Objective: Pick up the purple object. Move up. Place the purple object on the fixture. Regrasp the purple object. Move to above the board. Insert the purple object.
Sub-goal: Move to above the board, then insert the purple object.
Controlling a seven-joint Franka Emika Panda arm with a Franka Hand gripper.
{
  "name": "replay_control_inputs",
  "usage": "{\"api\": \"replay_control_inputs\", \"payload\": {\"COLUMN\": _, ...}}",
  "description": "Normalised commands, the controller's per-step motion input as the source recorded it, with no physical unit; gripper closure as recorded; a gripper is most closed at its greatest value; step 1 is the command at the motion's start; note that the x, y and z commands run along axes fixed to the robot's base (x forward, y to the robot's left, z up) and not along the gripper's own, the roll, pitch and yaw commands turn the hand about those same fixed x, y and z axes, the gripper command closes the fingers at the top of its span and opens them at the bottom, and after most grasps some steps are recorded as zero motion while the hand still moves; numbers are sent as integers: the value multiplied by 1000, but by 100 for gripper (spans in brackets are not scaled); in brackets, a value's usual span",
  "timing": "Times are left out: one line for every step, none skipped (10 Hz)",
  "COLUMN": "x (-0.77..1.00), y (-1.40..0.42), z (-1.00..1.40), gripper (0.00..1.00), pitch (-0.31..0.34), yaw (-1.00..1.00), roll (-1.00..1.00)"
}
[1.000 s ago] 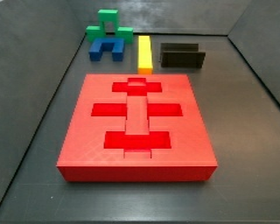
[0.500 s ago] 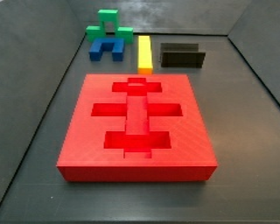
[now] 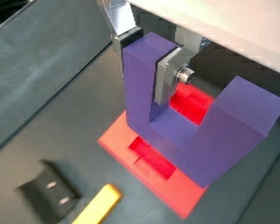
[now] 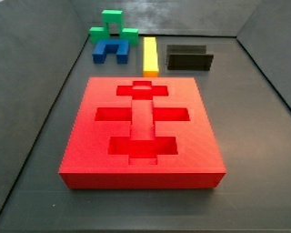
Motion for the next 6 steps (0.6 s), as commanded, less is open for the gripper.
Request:
{"api": "replay_control_inputs", "payload": {"x": -72, "y": -11, "z": -13, "gripper": 100, "pitch": 54, "yaw": 27, "roll": -841}}
{"api": "replay_control_inputs", "payload": {"x": -78, "y": 17, "z": 10, "gripper": 100, "pitch": 9, "yaw": 16, "roll": -565}}
{"api": "replay_control_inputs", "payload": {"x": -66, "y": 15, "z": 0, "gripper": 100, "pitch": -15, "yaw": 7, "roll": -382}}
{"api": "replay_control_inputs", "payload": {"x": -47, "y": 15, "z": -8, "gripper": 100, "pitch": -24, "yaw": 8, "roll": -292}}
{"api": "replay_control_inputs", "payload": {"x": 0, "y": 0, "z": -17, "gripper": 100, "pitch": 0, "yaw": 0, "roll": 0}}
{"api": "replay_control_inputs", "payload": {"x": 40, "y": -23, "z": -140, "gripper": 100, "pitch": 0, "yaw": 0, "roll": 0}}
